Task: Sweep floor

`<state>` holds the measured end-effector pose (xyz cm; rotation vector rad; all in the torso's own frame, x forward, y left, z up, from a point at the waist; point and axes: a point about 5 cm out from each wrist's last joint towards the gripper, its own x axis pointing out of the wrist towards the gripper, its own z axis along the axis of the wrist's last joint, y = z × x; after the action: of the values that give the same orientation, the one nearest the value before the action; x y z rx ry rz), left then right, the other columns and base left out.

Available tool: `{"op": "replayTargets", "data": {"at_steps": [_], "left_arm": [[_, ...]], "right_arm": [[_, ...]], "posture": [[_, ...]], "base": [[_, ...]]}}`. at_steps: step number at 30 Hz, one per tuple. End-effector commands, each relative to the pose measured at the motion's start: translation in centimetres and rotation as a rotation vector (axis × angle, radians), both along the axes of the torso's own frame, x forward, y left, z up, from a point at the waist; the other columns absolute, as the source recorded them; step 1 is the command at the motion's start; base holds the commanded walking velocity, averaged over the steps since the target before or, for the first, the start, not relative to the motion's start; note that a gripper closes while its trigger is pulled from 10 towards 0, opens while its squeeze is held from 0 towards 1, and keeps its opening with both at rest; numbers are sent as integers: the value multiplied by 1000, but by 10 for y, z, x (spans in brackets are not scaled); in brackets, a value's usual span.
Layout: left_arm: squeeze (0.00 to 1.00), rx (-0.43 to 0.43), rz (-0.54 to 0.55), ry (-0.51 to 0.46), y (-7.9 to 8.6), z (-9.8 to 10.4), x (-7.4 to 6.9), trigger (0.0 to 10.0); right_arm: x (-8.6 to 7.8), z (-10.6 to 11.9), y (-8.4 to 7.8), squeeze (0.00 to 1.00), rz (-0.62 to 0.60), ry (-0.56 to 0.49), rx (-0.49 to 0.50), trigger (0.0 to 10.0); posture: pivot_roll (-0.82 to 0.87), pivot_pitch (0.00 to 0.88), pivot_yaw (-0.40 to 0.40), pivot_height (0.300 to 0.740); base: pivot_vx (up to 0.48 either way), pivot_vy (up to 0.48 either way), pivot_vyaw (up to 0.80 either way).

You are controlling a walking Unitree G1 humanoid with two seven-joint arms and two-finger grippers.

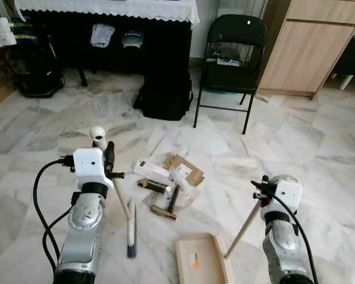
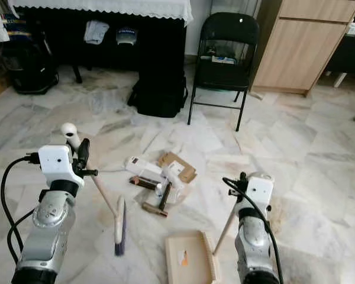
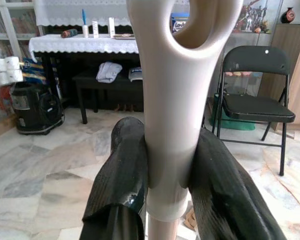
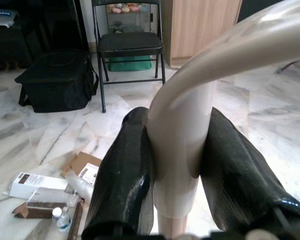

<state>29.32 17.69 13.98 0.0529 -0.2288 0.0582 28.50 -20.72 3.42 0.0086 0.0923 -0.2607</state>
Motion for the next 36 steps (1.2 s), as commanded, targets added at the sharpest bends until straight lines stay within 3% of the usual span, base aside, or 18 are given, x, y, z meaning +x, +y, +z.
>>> {"op": "replayTargets", "data": {"at_steps": [1, 29, 36], "left_arm": [[0, 3, -9, -49, -2, 10, 0, 10000], [0, -4, -4, -56, -2, 11, 2, 10000], [0, -8, 5, -56, -1, 10, 2, 10000]], "right_arm": [[4, 8, -3, 0, -8, -37, -3, 10000], [3, 7, -1, 0, -1, -35, -8, 10000], [2, 7, -1, 0, 1, -34, -10, 10000]], "posture": [[61, 39, -32, 740], [56, 40, -33, 740], [50, 44, -32, 740]], "base": [[281, 0, 0], [313, 0, 0], [0, 0, 0]]}}
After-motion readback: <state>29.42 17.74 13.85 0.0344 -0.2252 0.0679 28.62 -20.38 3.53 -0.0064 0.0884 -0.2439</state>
